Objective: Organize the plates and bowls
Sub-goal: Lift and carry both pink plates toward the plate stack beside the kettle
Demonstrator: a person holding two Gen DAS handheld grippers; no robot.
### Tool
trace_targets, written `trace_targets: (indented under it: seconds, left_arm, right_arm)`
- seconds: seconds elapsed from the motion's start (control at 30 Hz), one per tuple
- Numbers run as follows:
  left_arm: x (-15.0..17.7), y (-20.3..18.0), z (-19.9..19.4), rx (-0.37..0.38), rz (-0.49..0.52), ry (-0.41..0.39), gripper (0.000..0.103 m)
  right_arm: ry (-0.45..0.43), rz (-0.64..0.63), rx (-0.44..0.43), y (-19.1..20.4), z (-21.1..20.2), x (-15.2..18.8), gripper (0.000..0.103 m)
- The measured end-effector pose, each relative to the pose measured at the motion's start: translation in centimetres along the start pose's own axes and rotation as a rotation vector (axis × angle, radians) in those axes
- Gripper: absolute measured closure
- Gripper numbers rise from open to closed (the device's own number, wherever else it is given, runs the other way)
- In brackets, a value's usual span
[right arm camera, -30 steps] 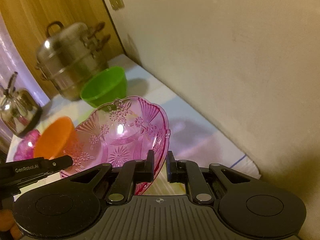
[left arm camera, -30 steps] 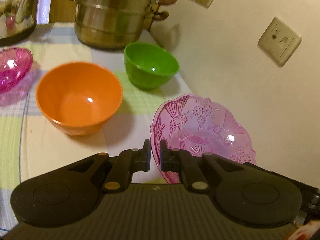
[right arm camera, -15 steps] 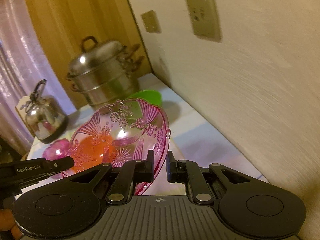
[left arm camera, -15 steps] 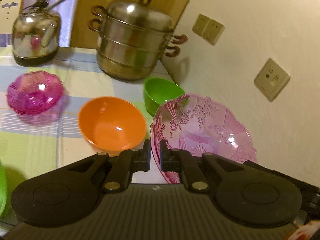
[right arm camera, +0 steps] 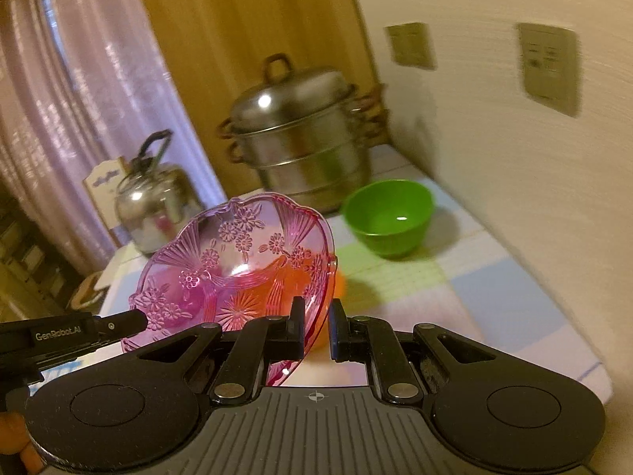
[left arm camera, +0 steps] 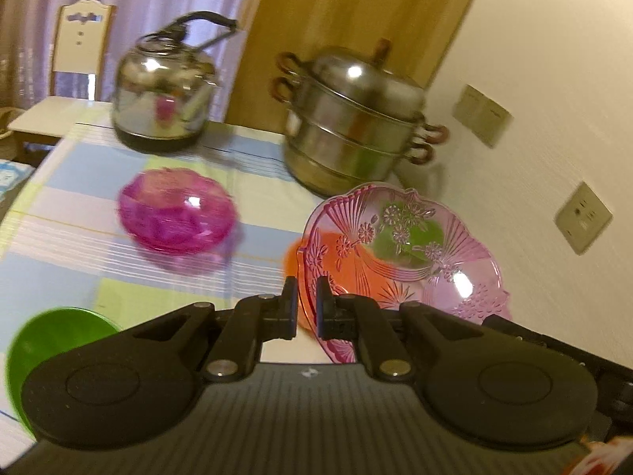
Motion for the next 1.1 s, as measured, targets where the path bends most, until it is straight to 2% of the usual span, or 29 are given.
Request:
trace_targets:
  seconds: [0.3, 0.6, 0.87, 1.1]
  left_arm:
    - [-1.5, 5.9, -1.4, -0.091, -0.053, -0.026, 0.096]
    - [-2.8, 10.6, -1.2, -0.134, -0.096, -0.037, 0.096]
    - [-4.2, 14.7, 1.7, -0.168, -0.108, -0.023, 0.096]
    - [-6.1, 18.0, 6.1, -0.187, -0.129, -0.027, 0.096]
  right_arm:
    - [0.035, -0.064, -0.085, 6.3, 3.1, 0.5, 0.092]
    - [0.079, -0.096, -0.136, 10.5, 6.8, 0.7, 0.092]
    - [0.127, -0.092, -0.148, 13.0, 12.0, 1.4, 0.092]
    - [0.131, -0.11, -0.149, 15.0, 17.7, 1.0, 0.092]
Point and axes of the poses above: each gripper's, at about its wrist camera, not at the fingertips, and z roughly the way its jaws point, y to its left, x to its underside, the point moved 2 cm from there along z, roughly the way its jaws point, and after that the axes turned 5 degrees about x, right-handed, at the moved point
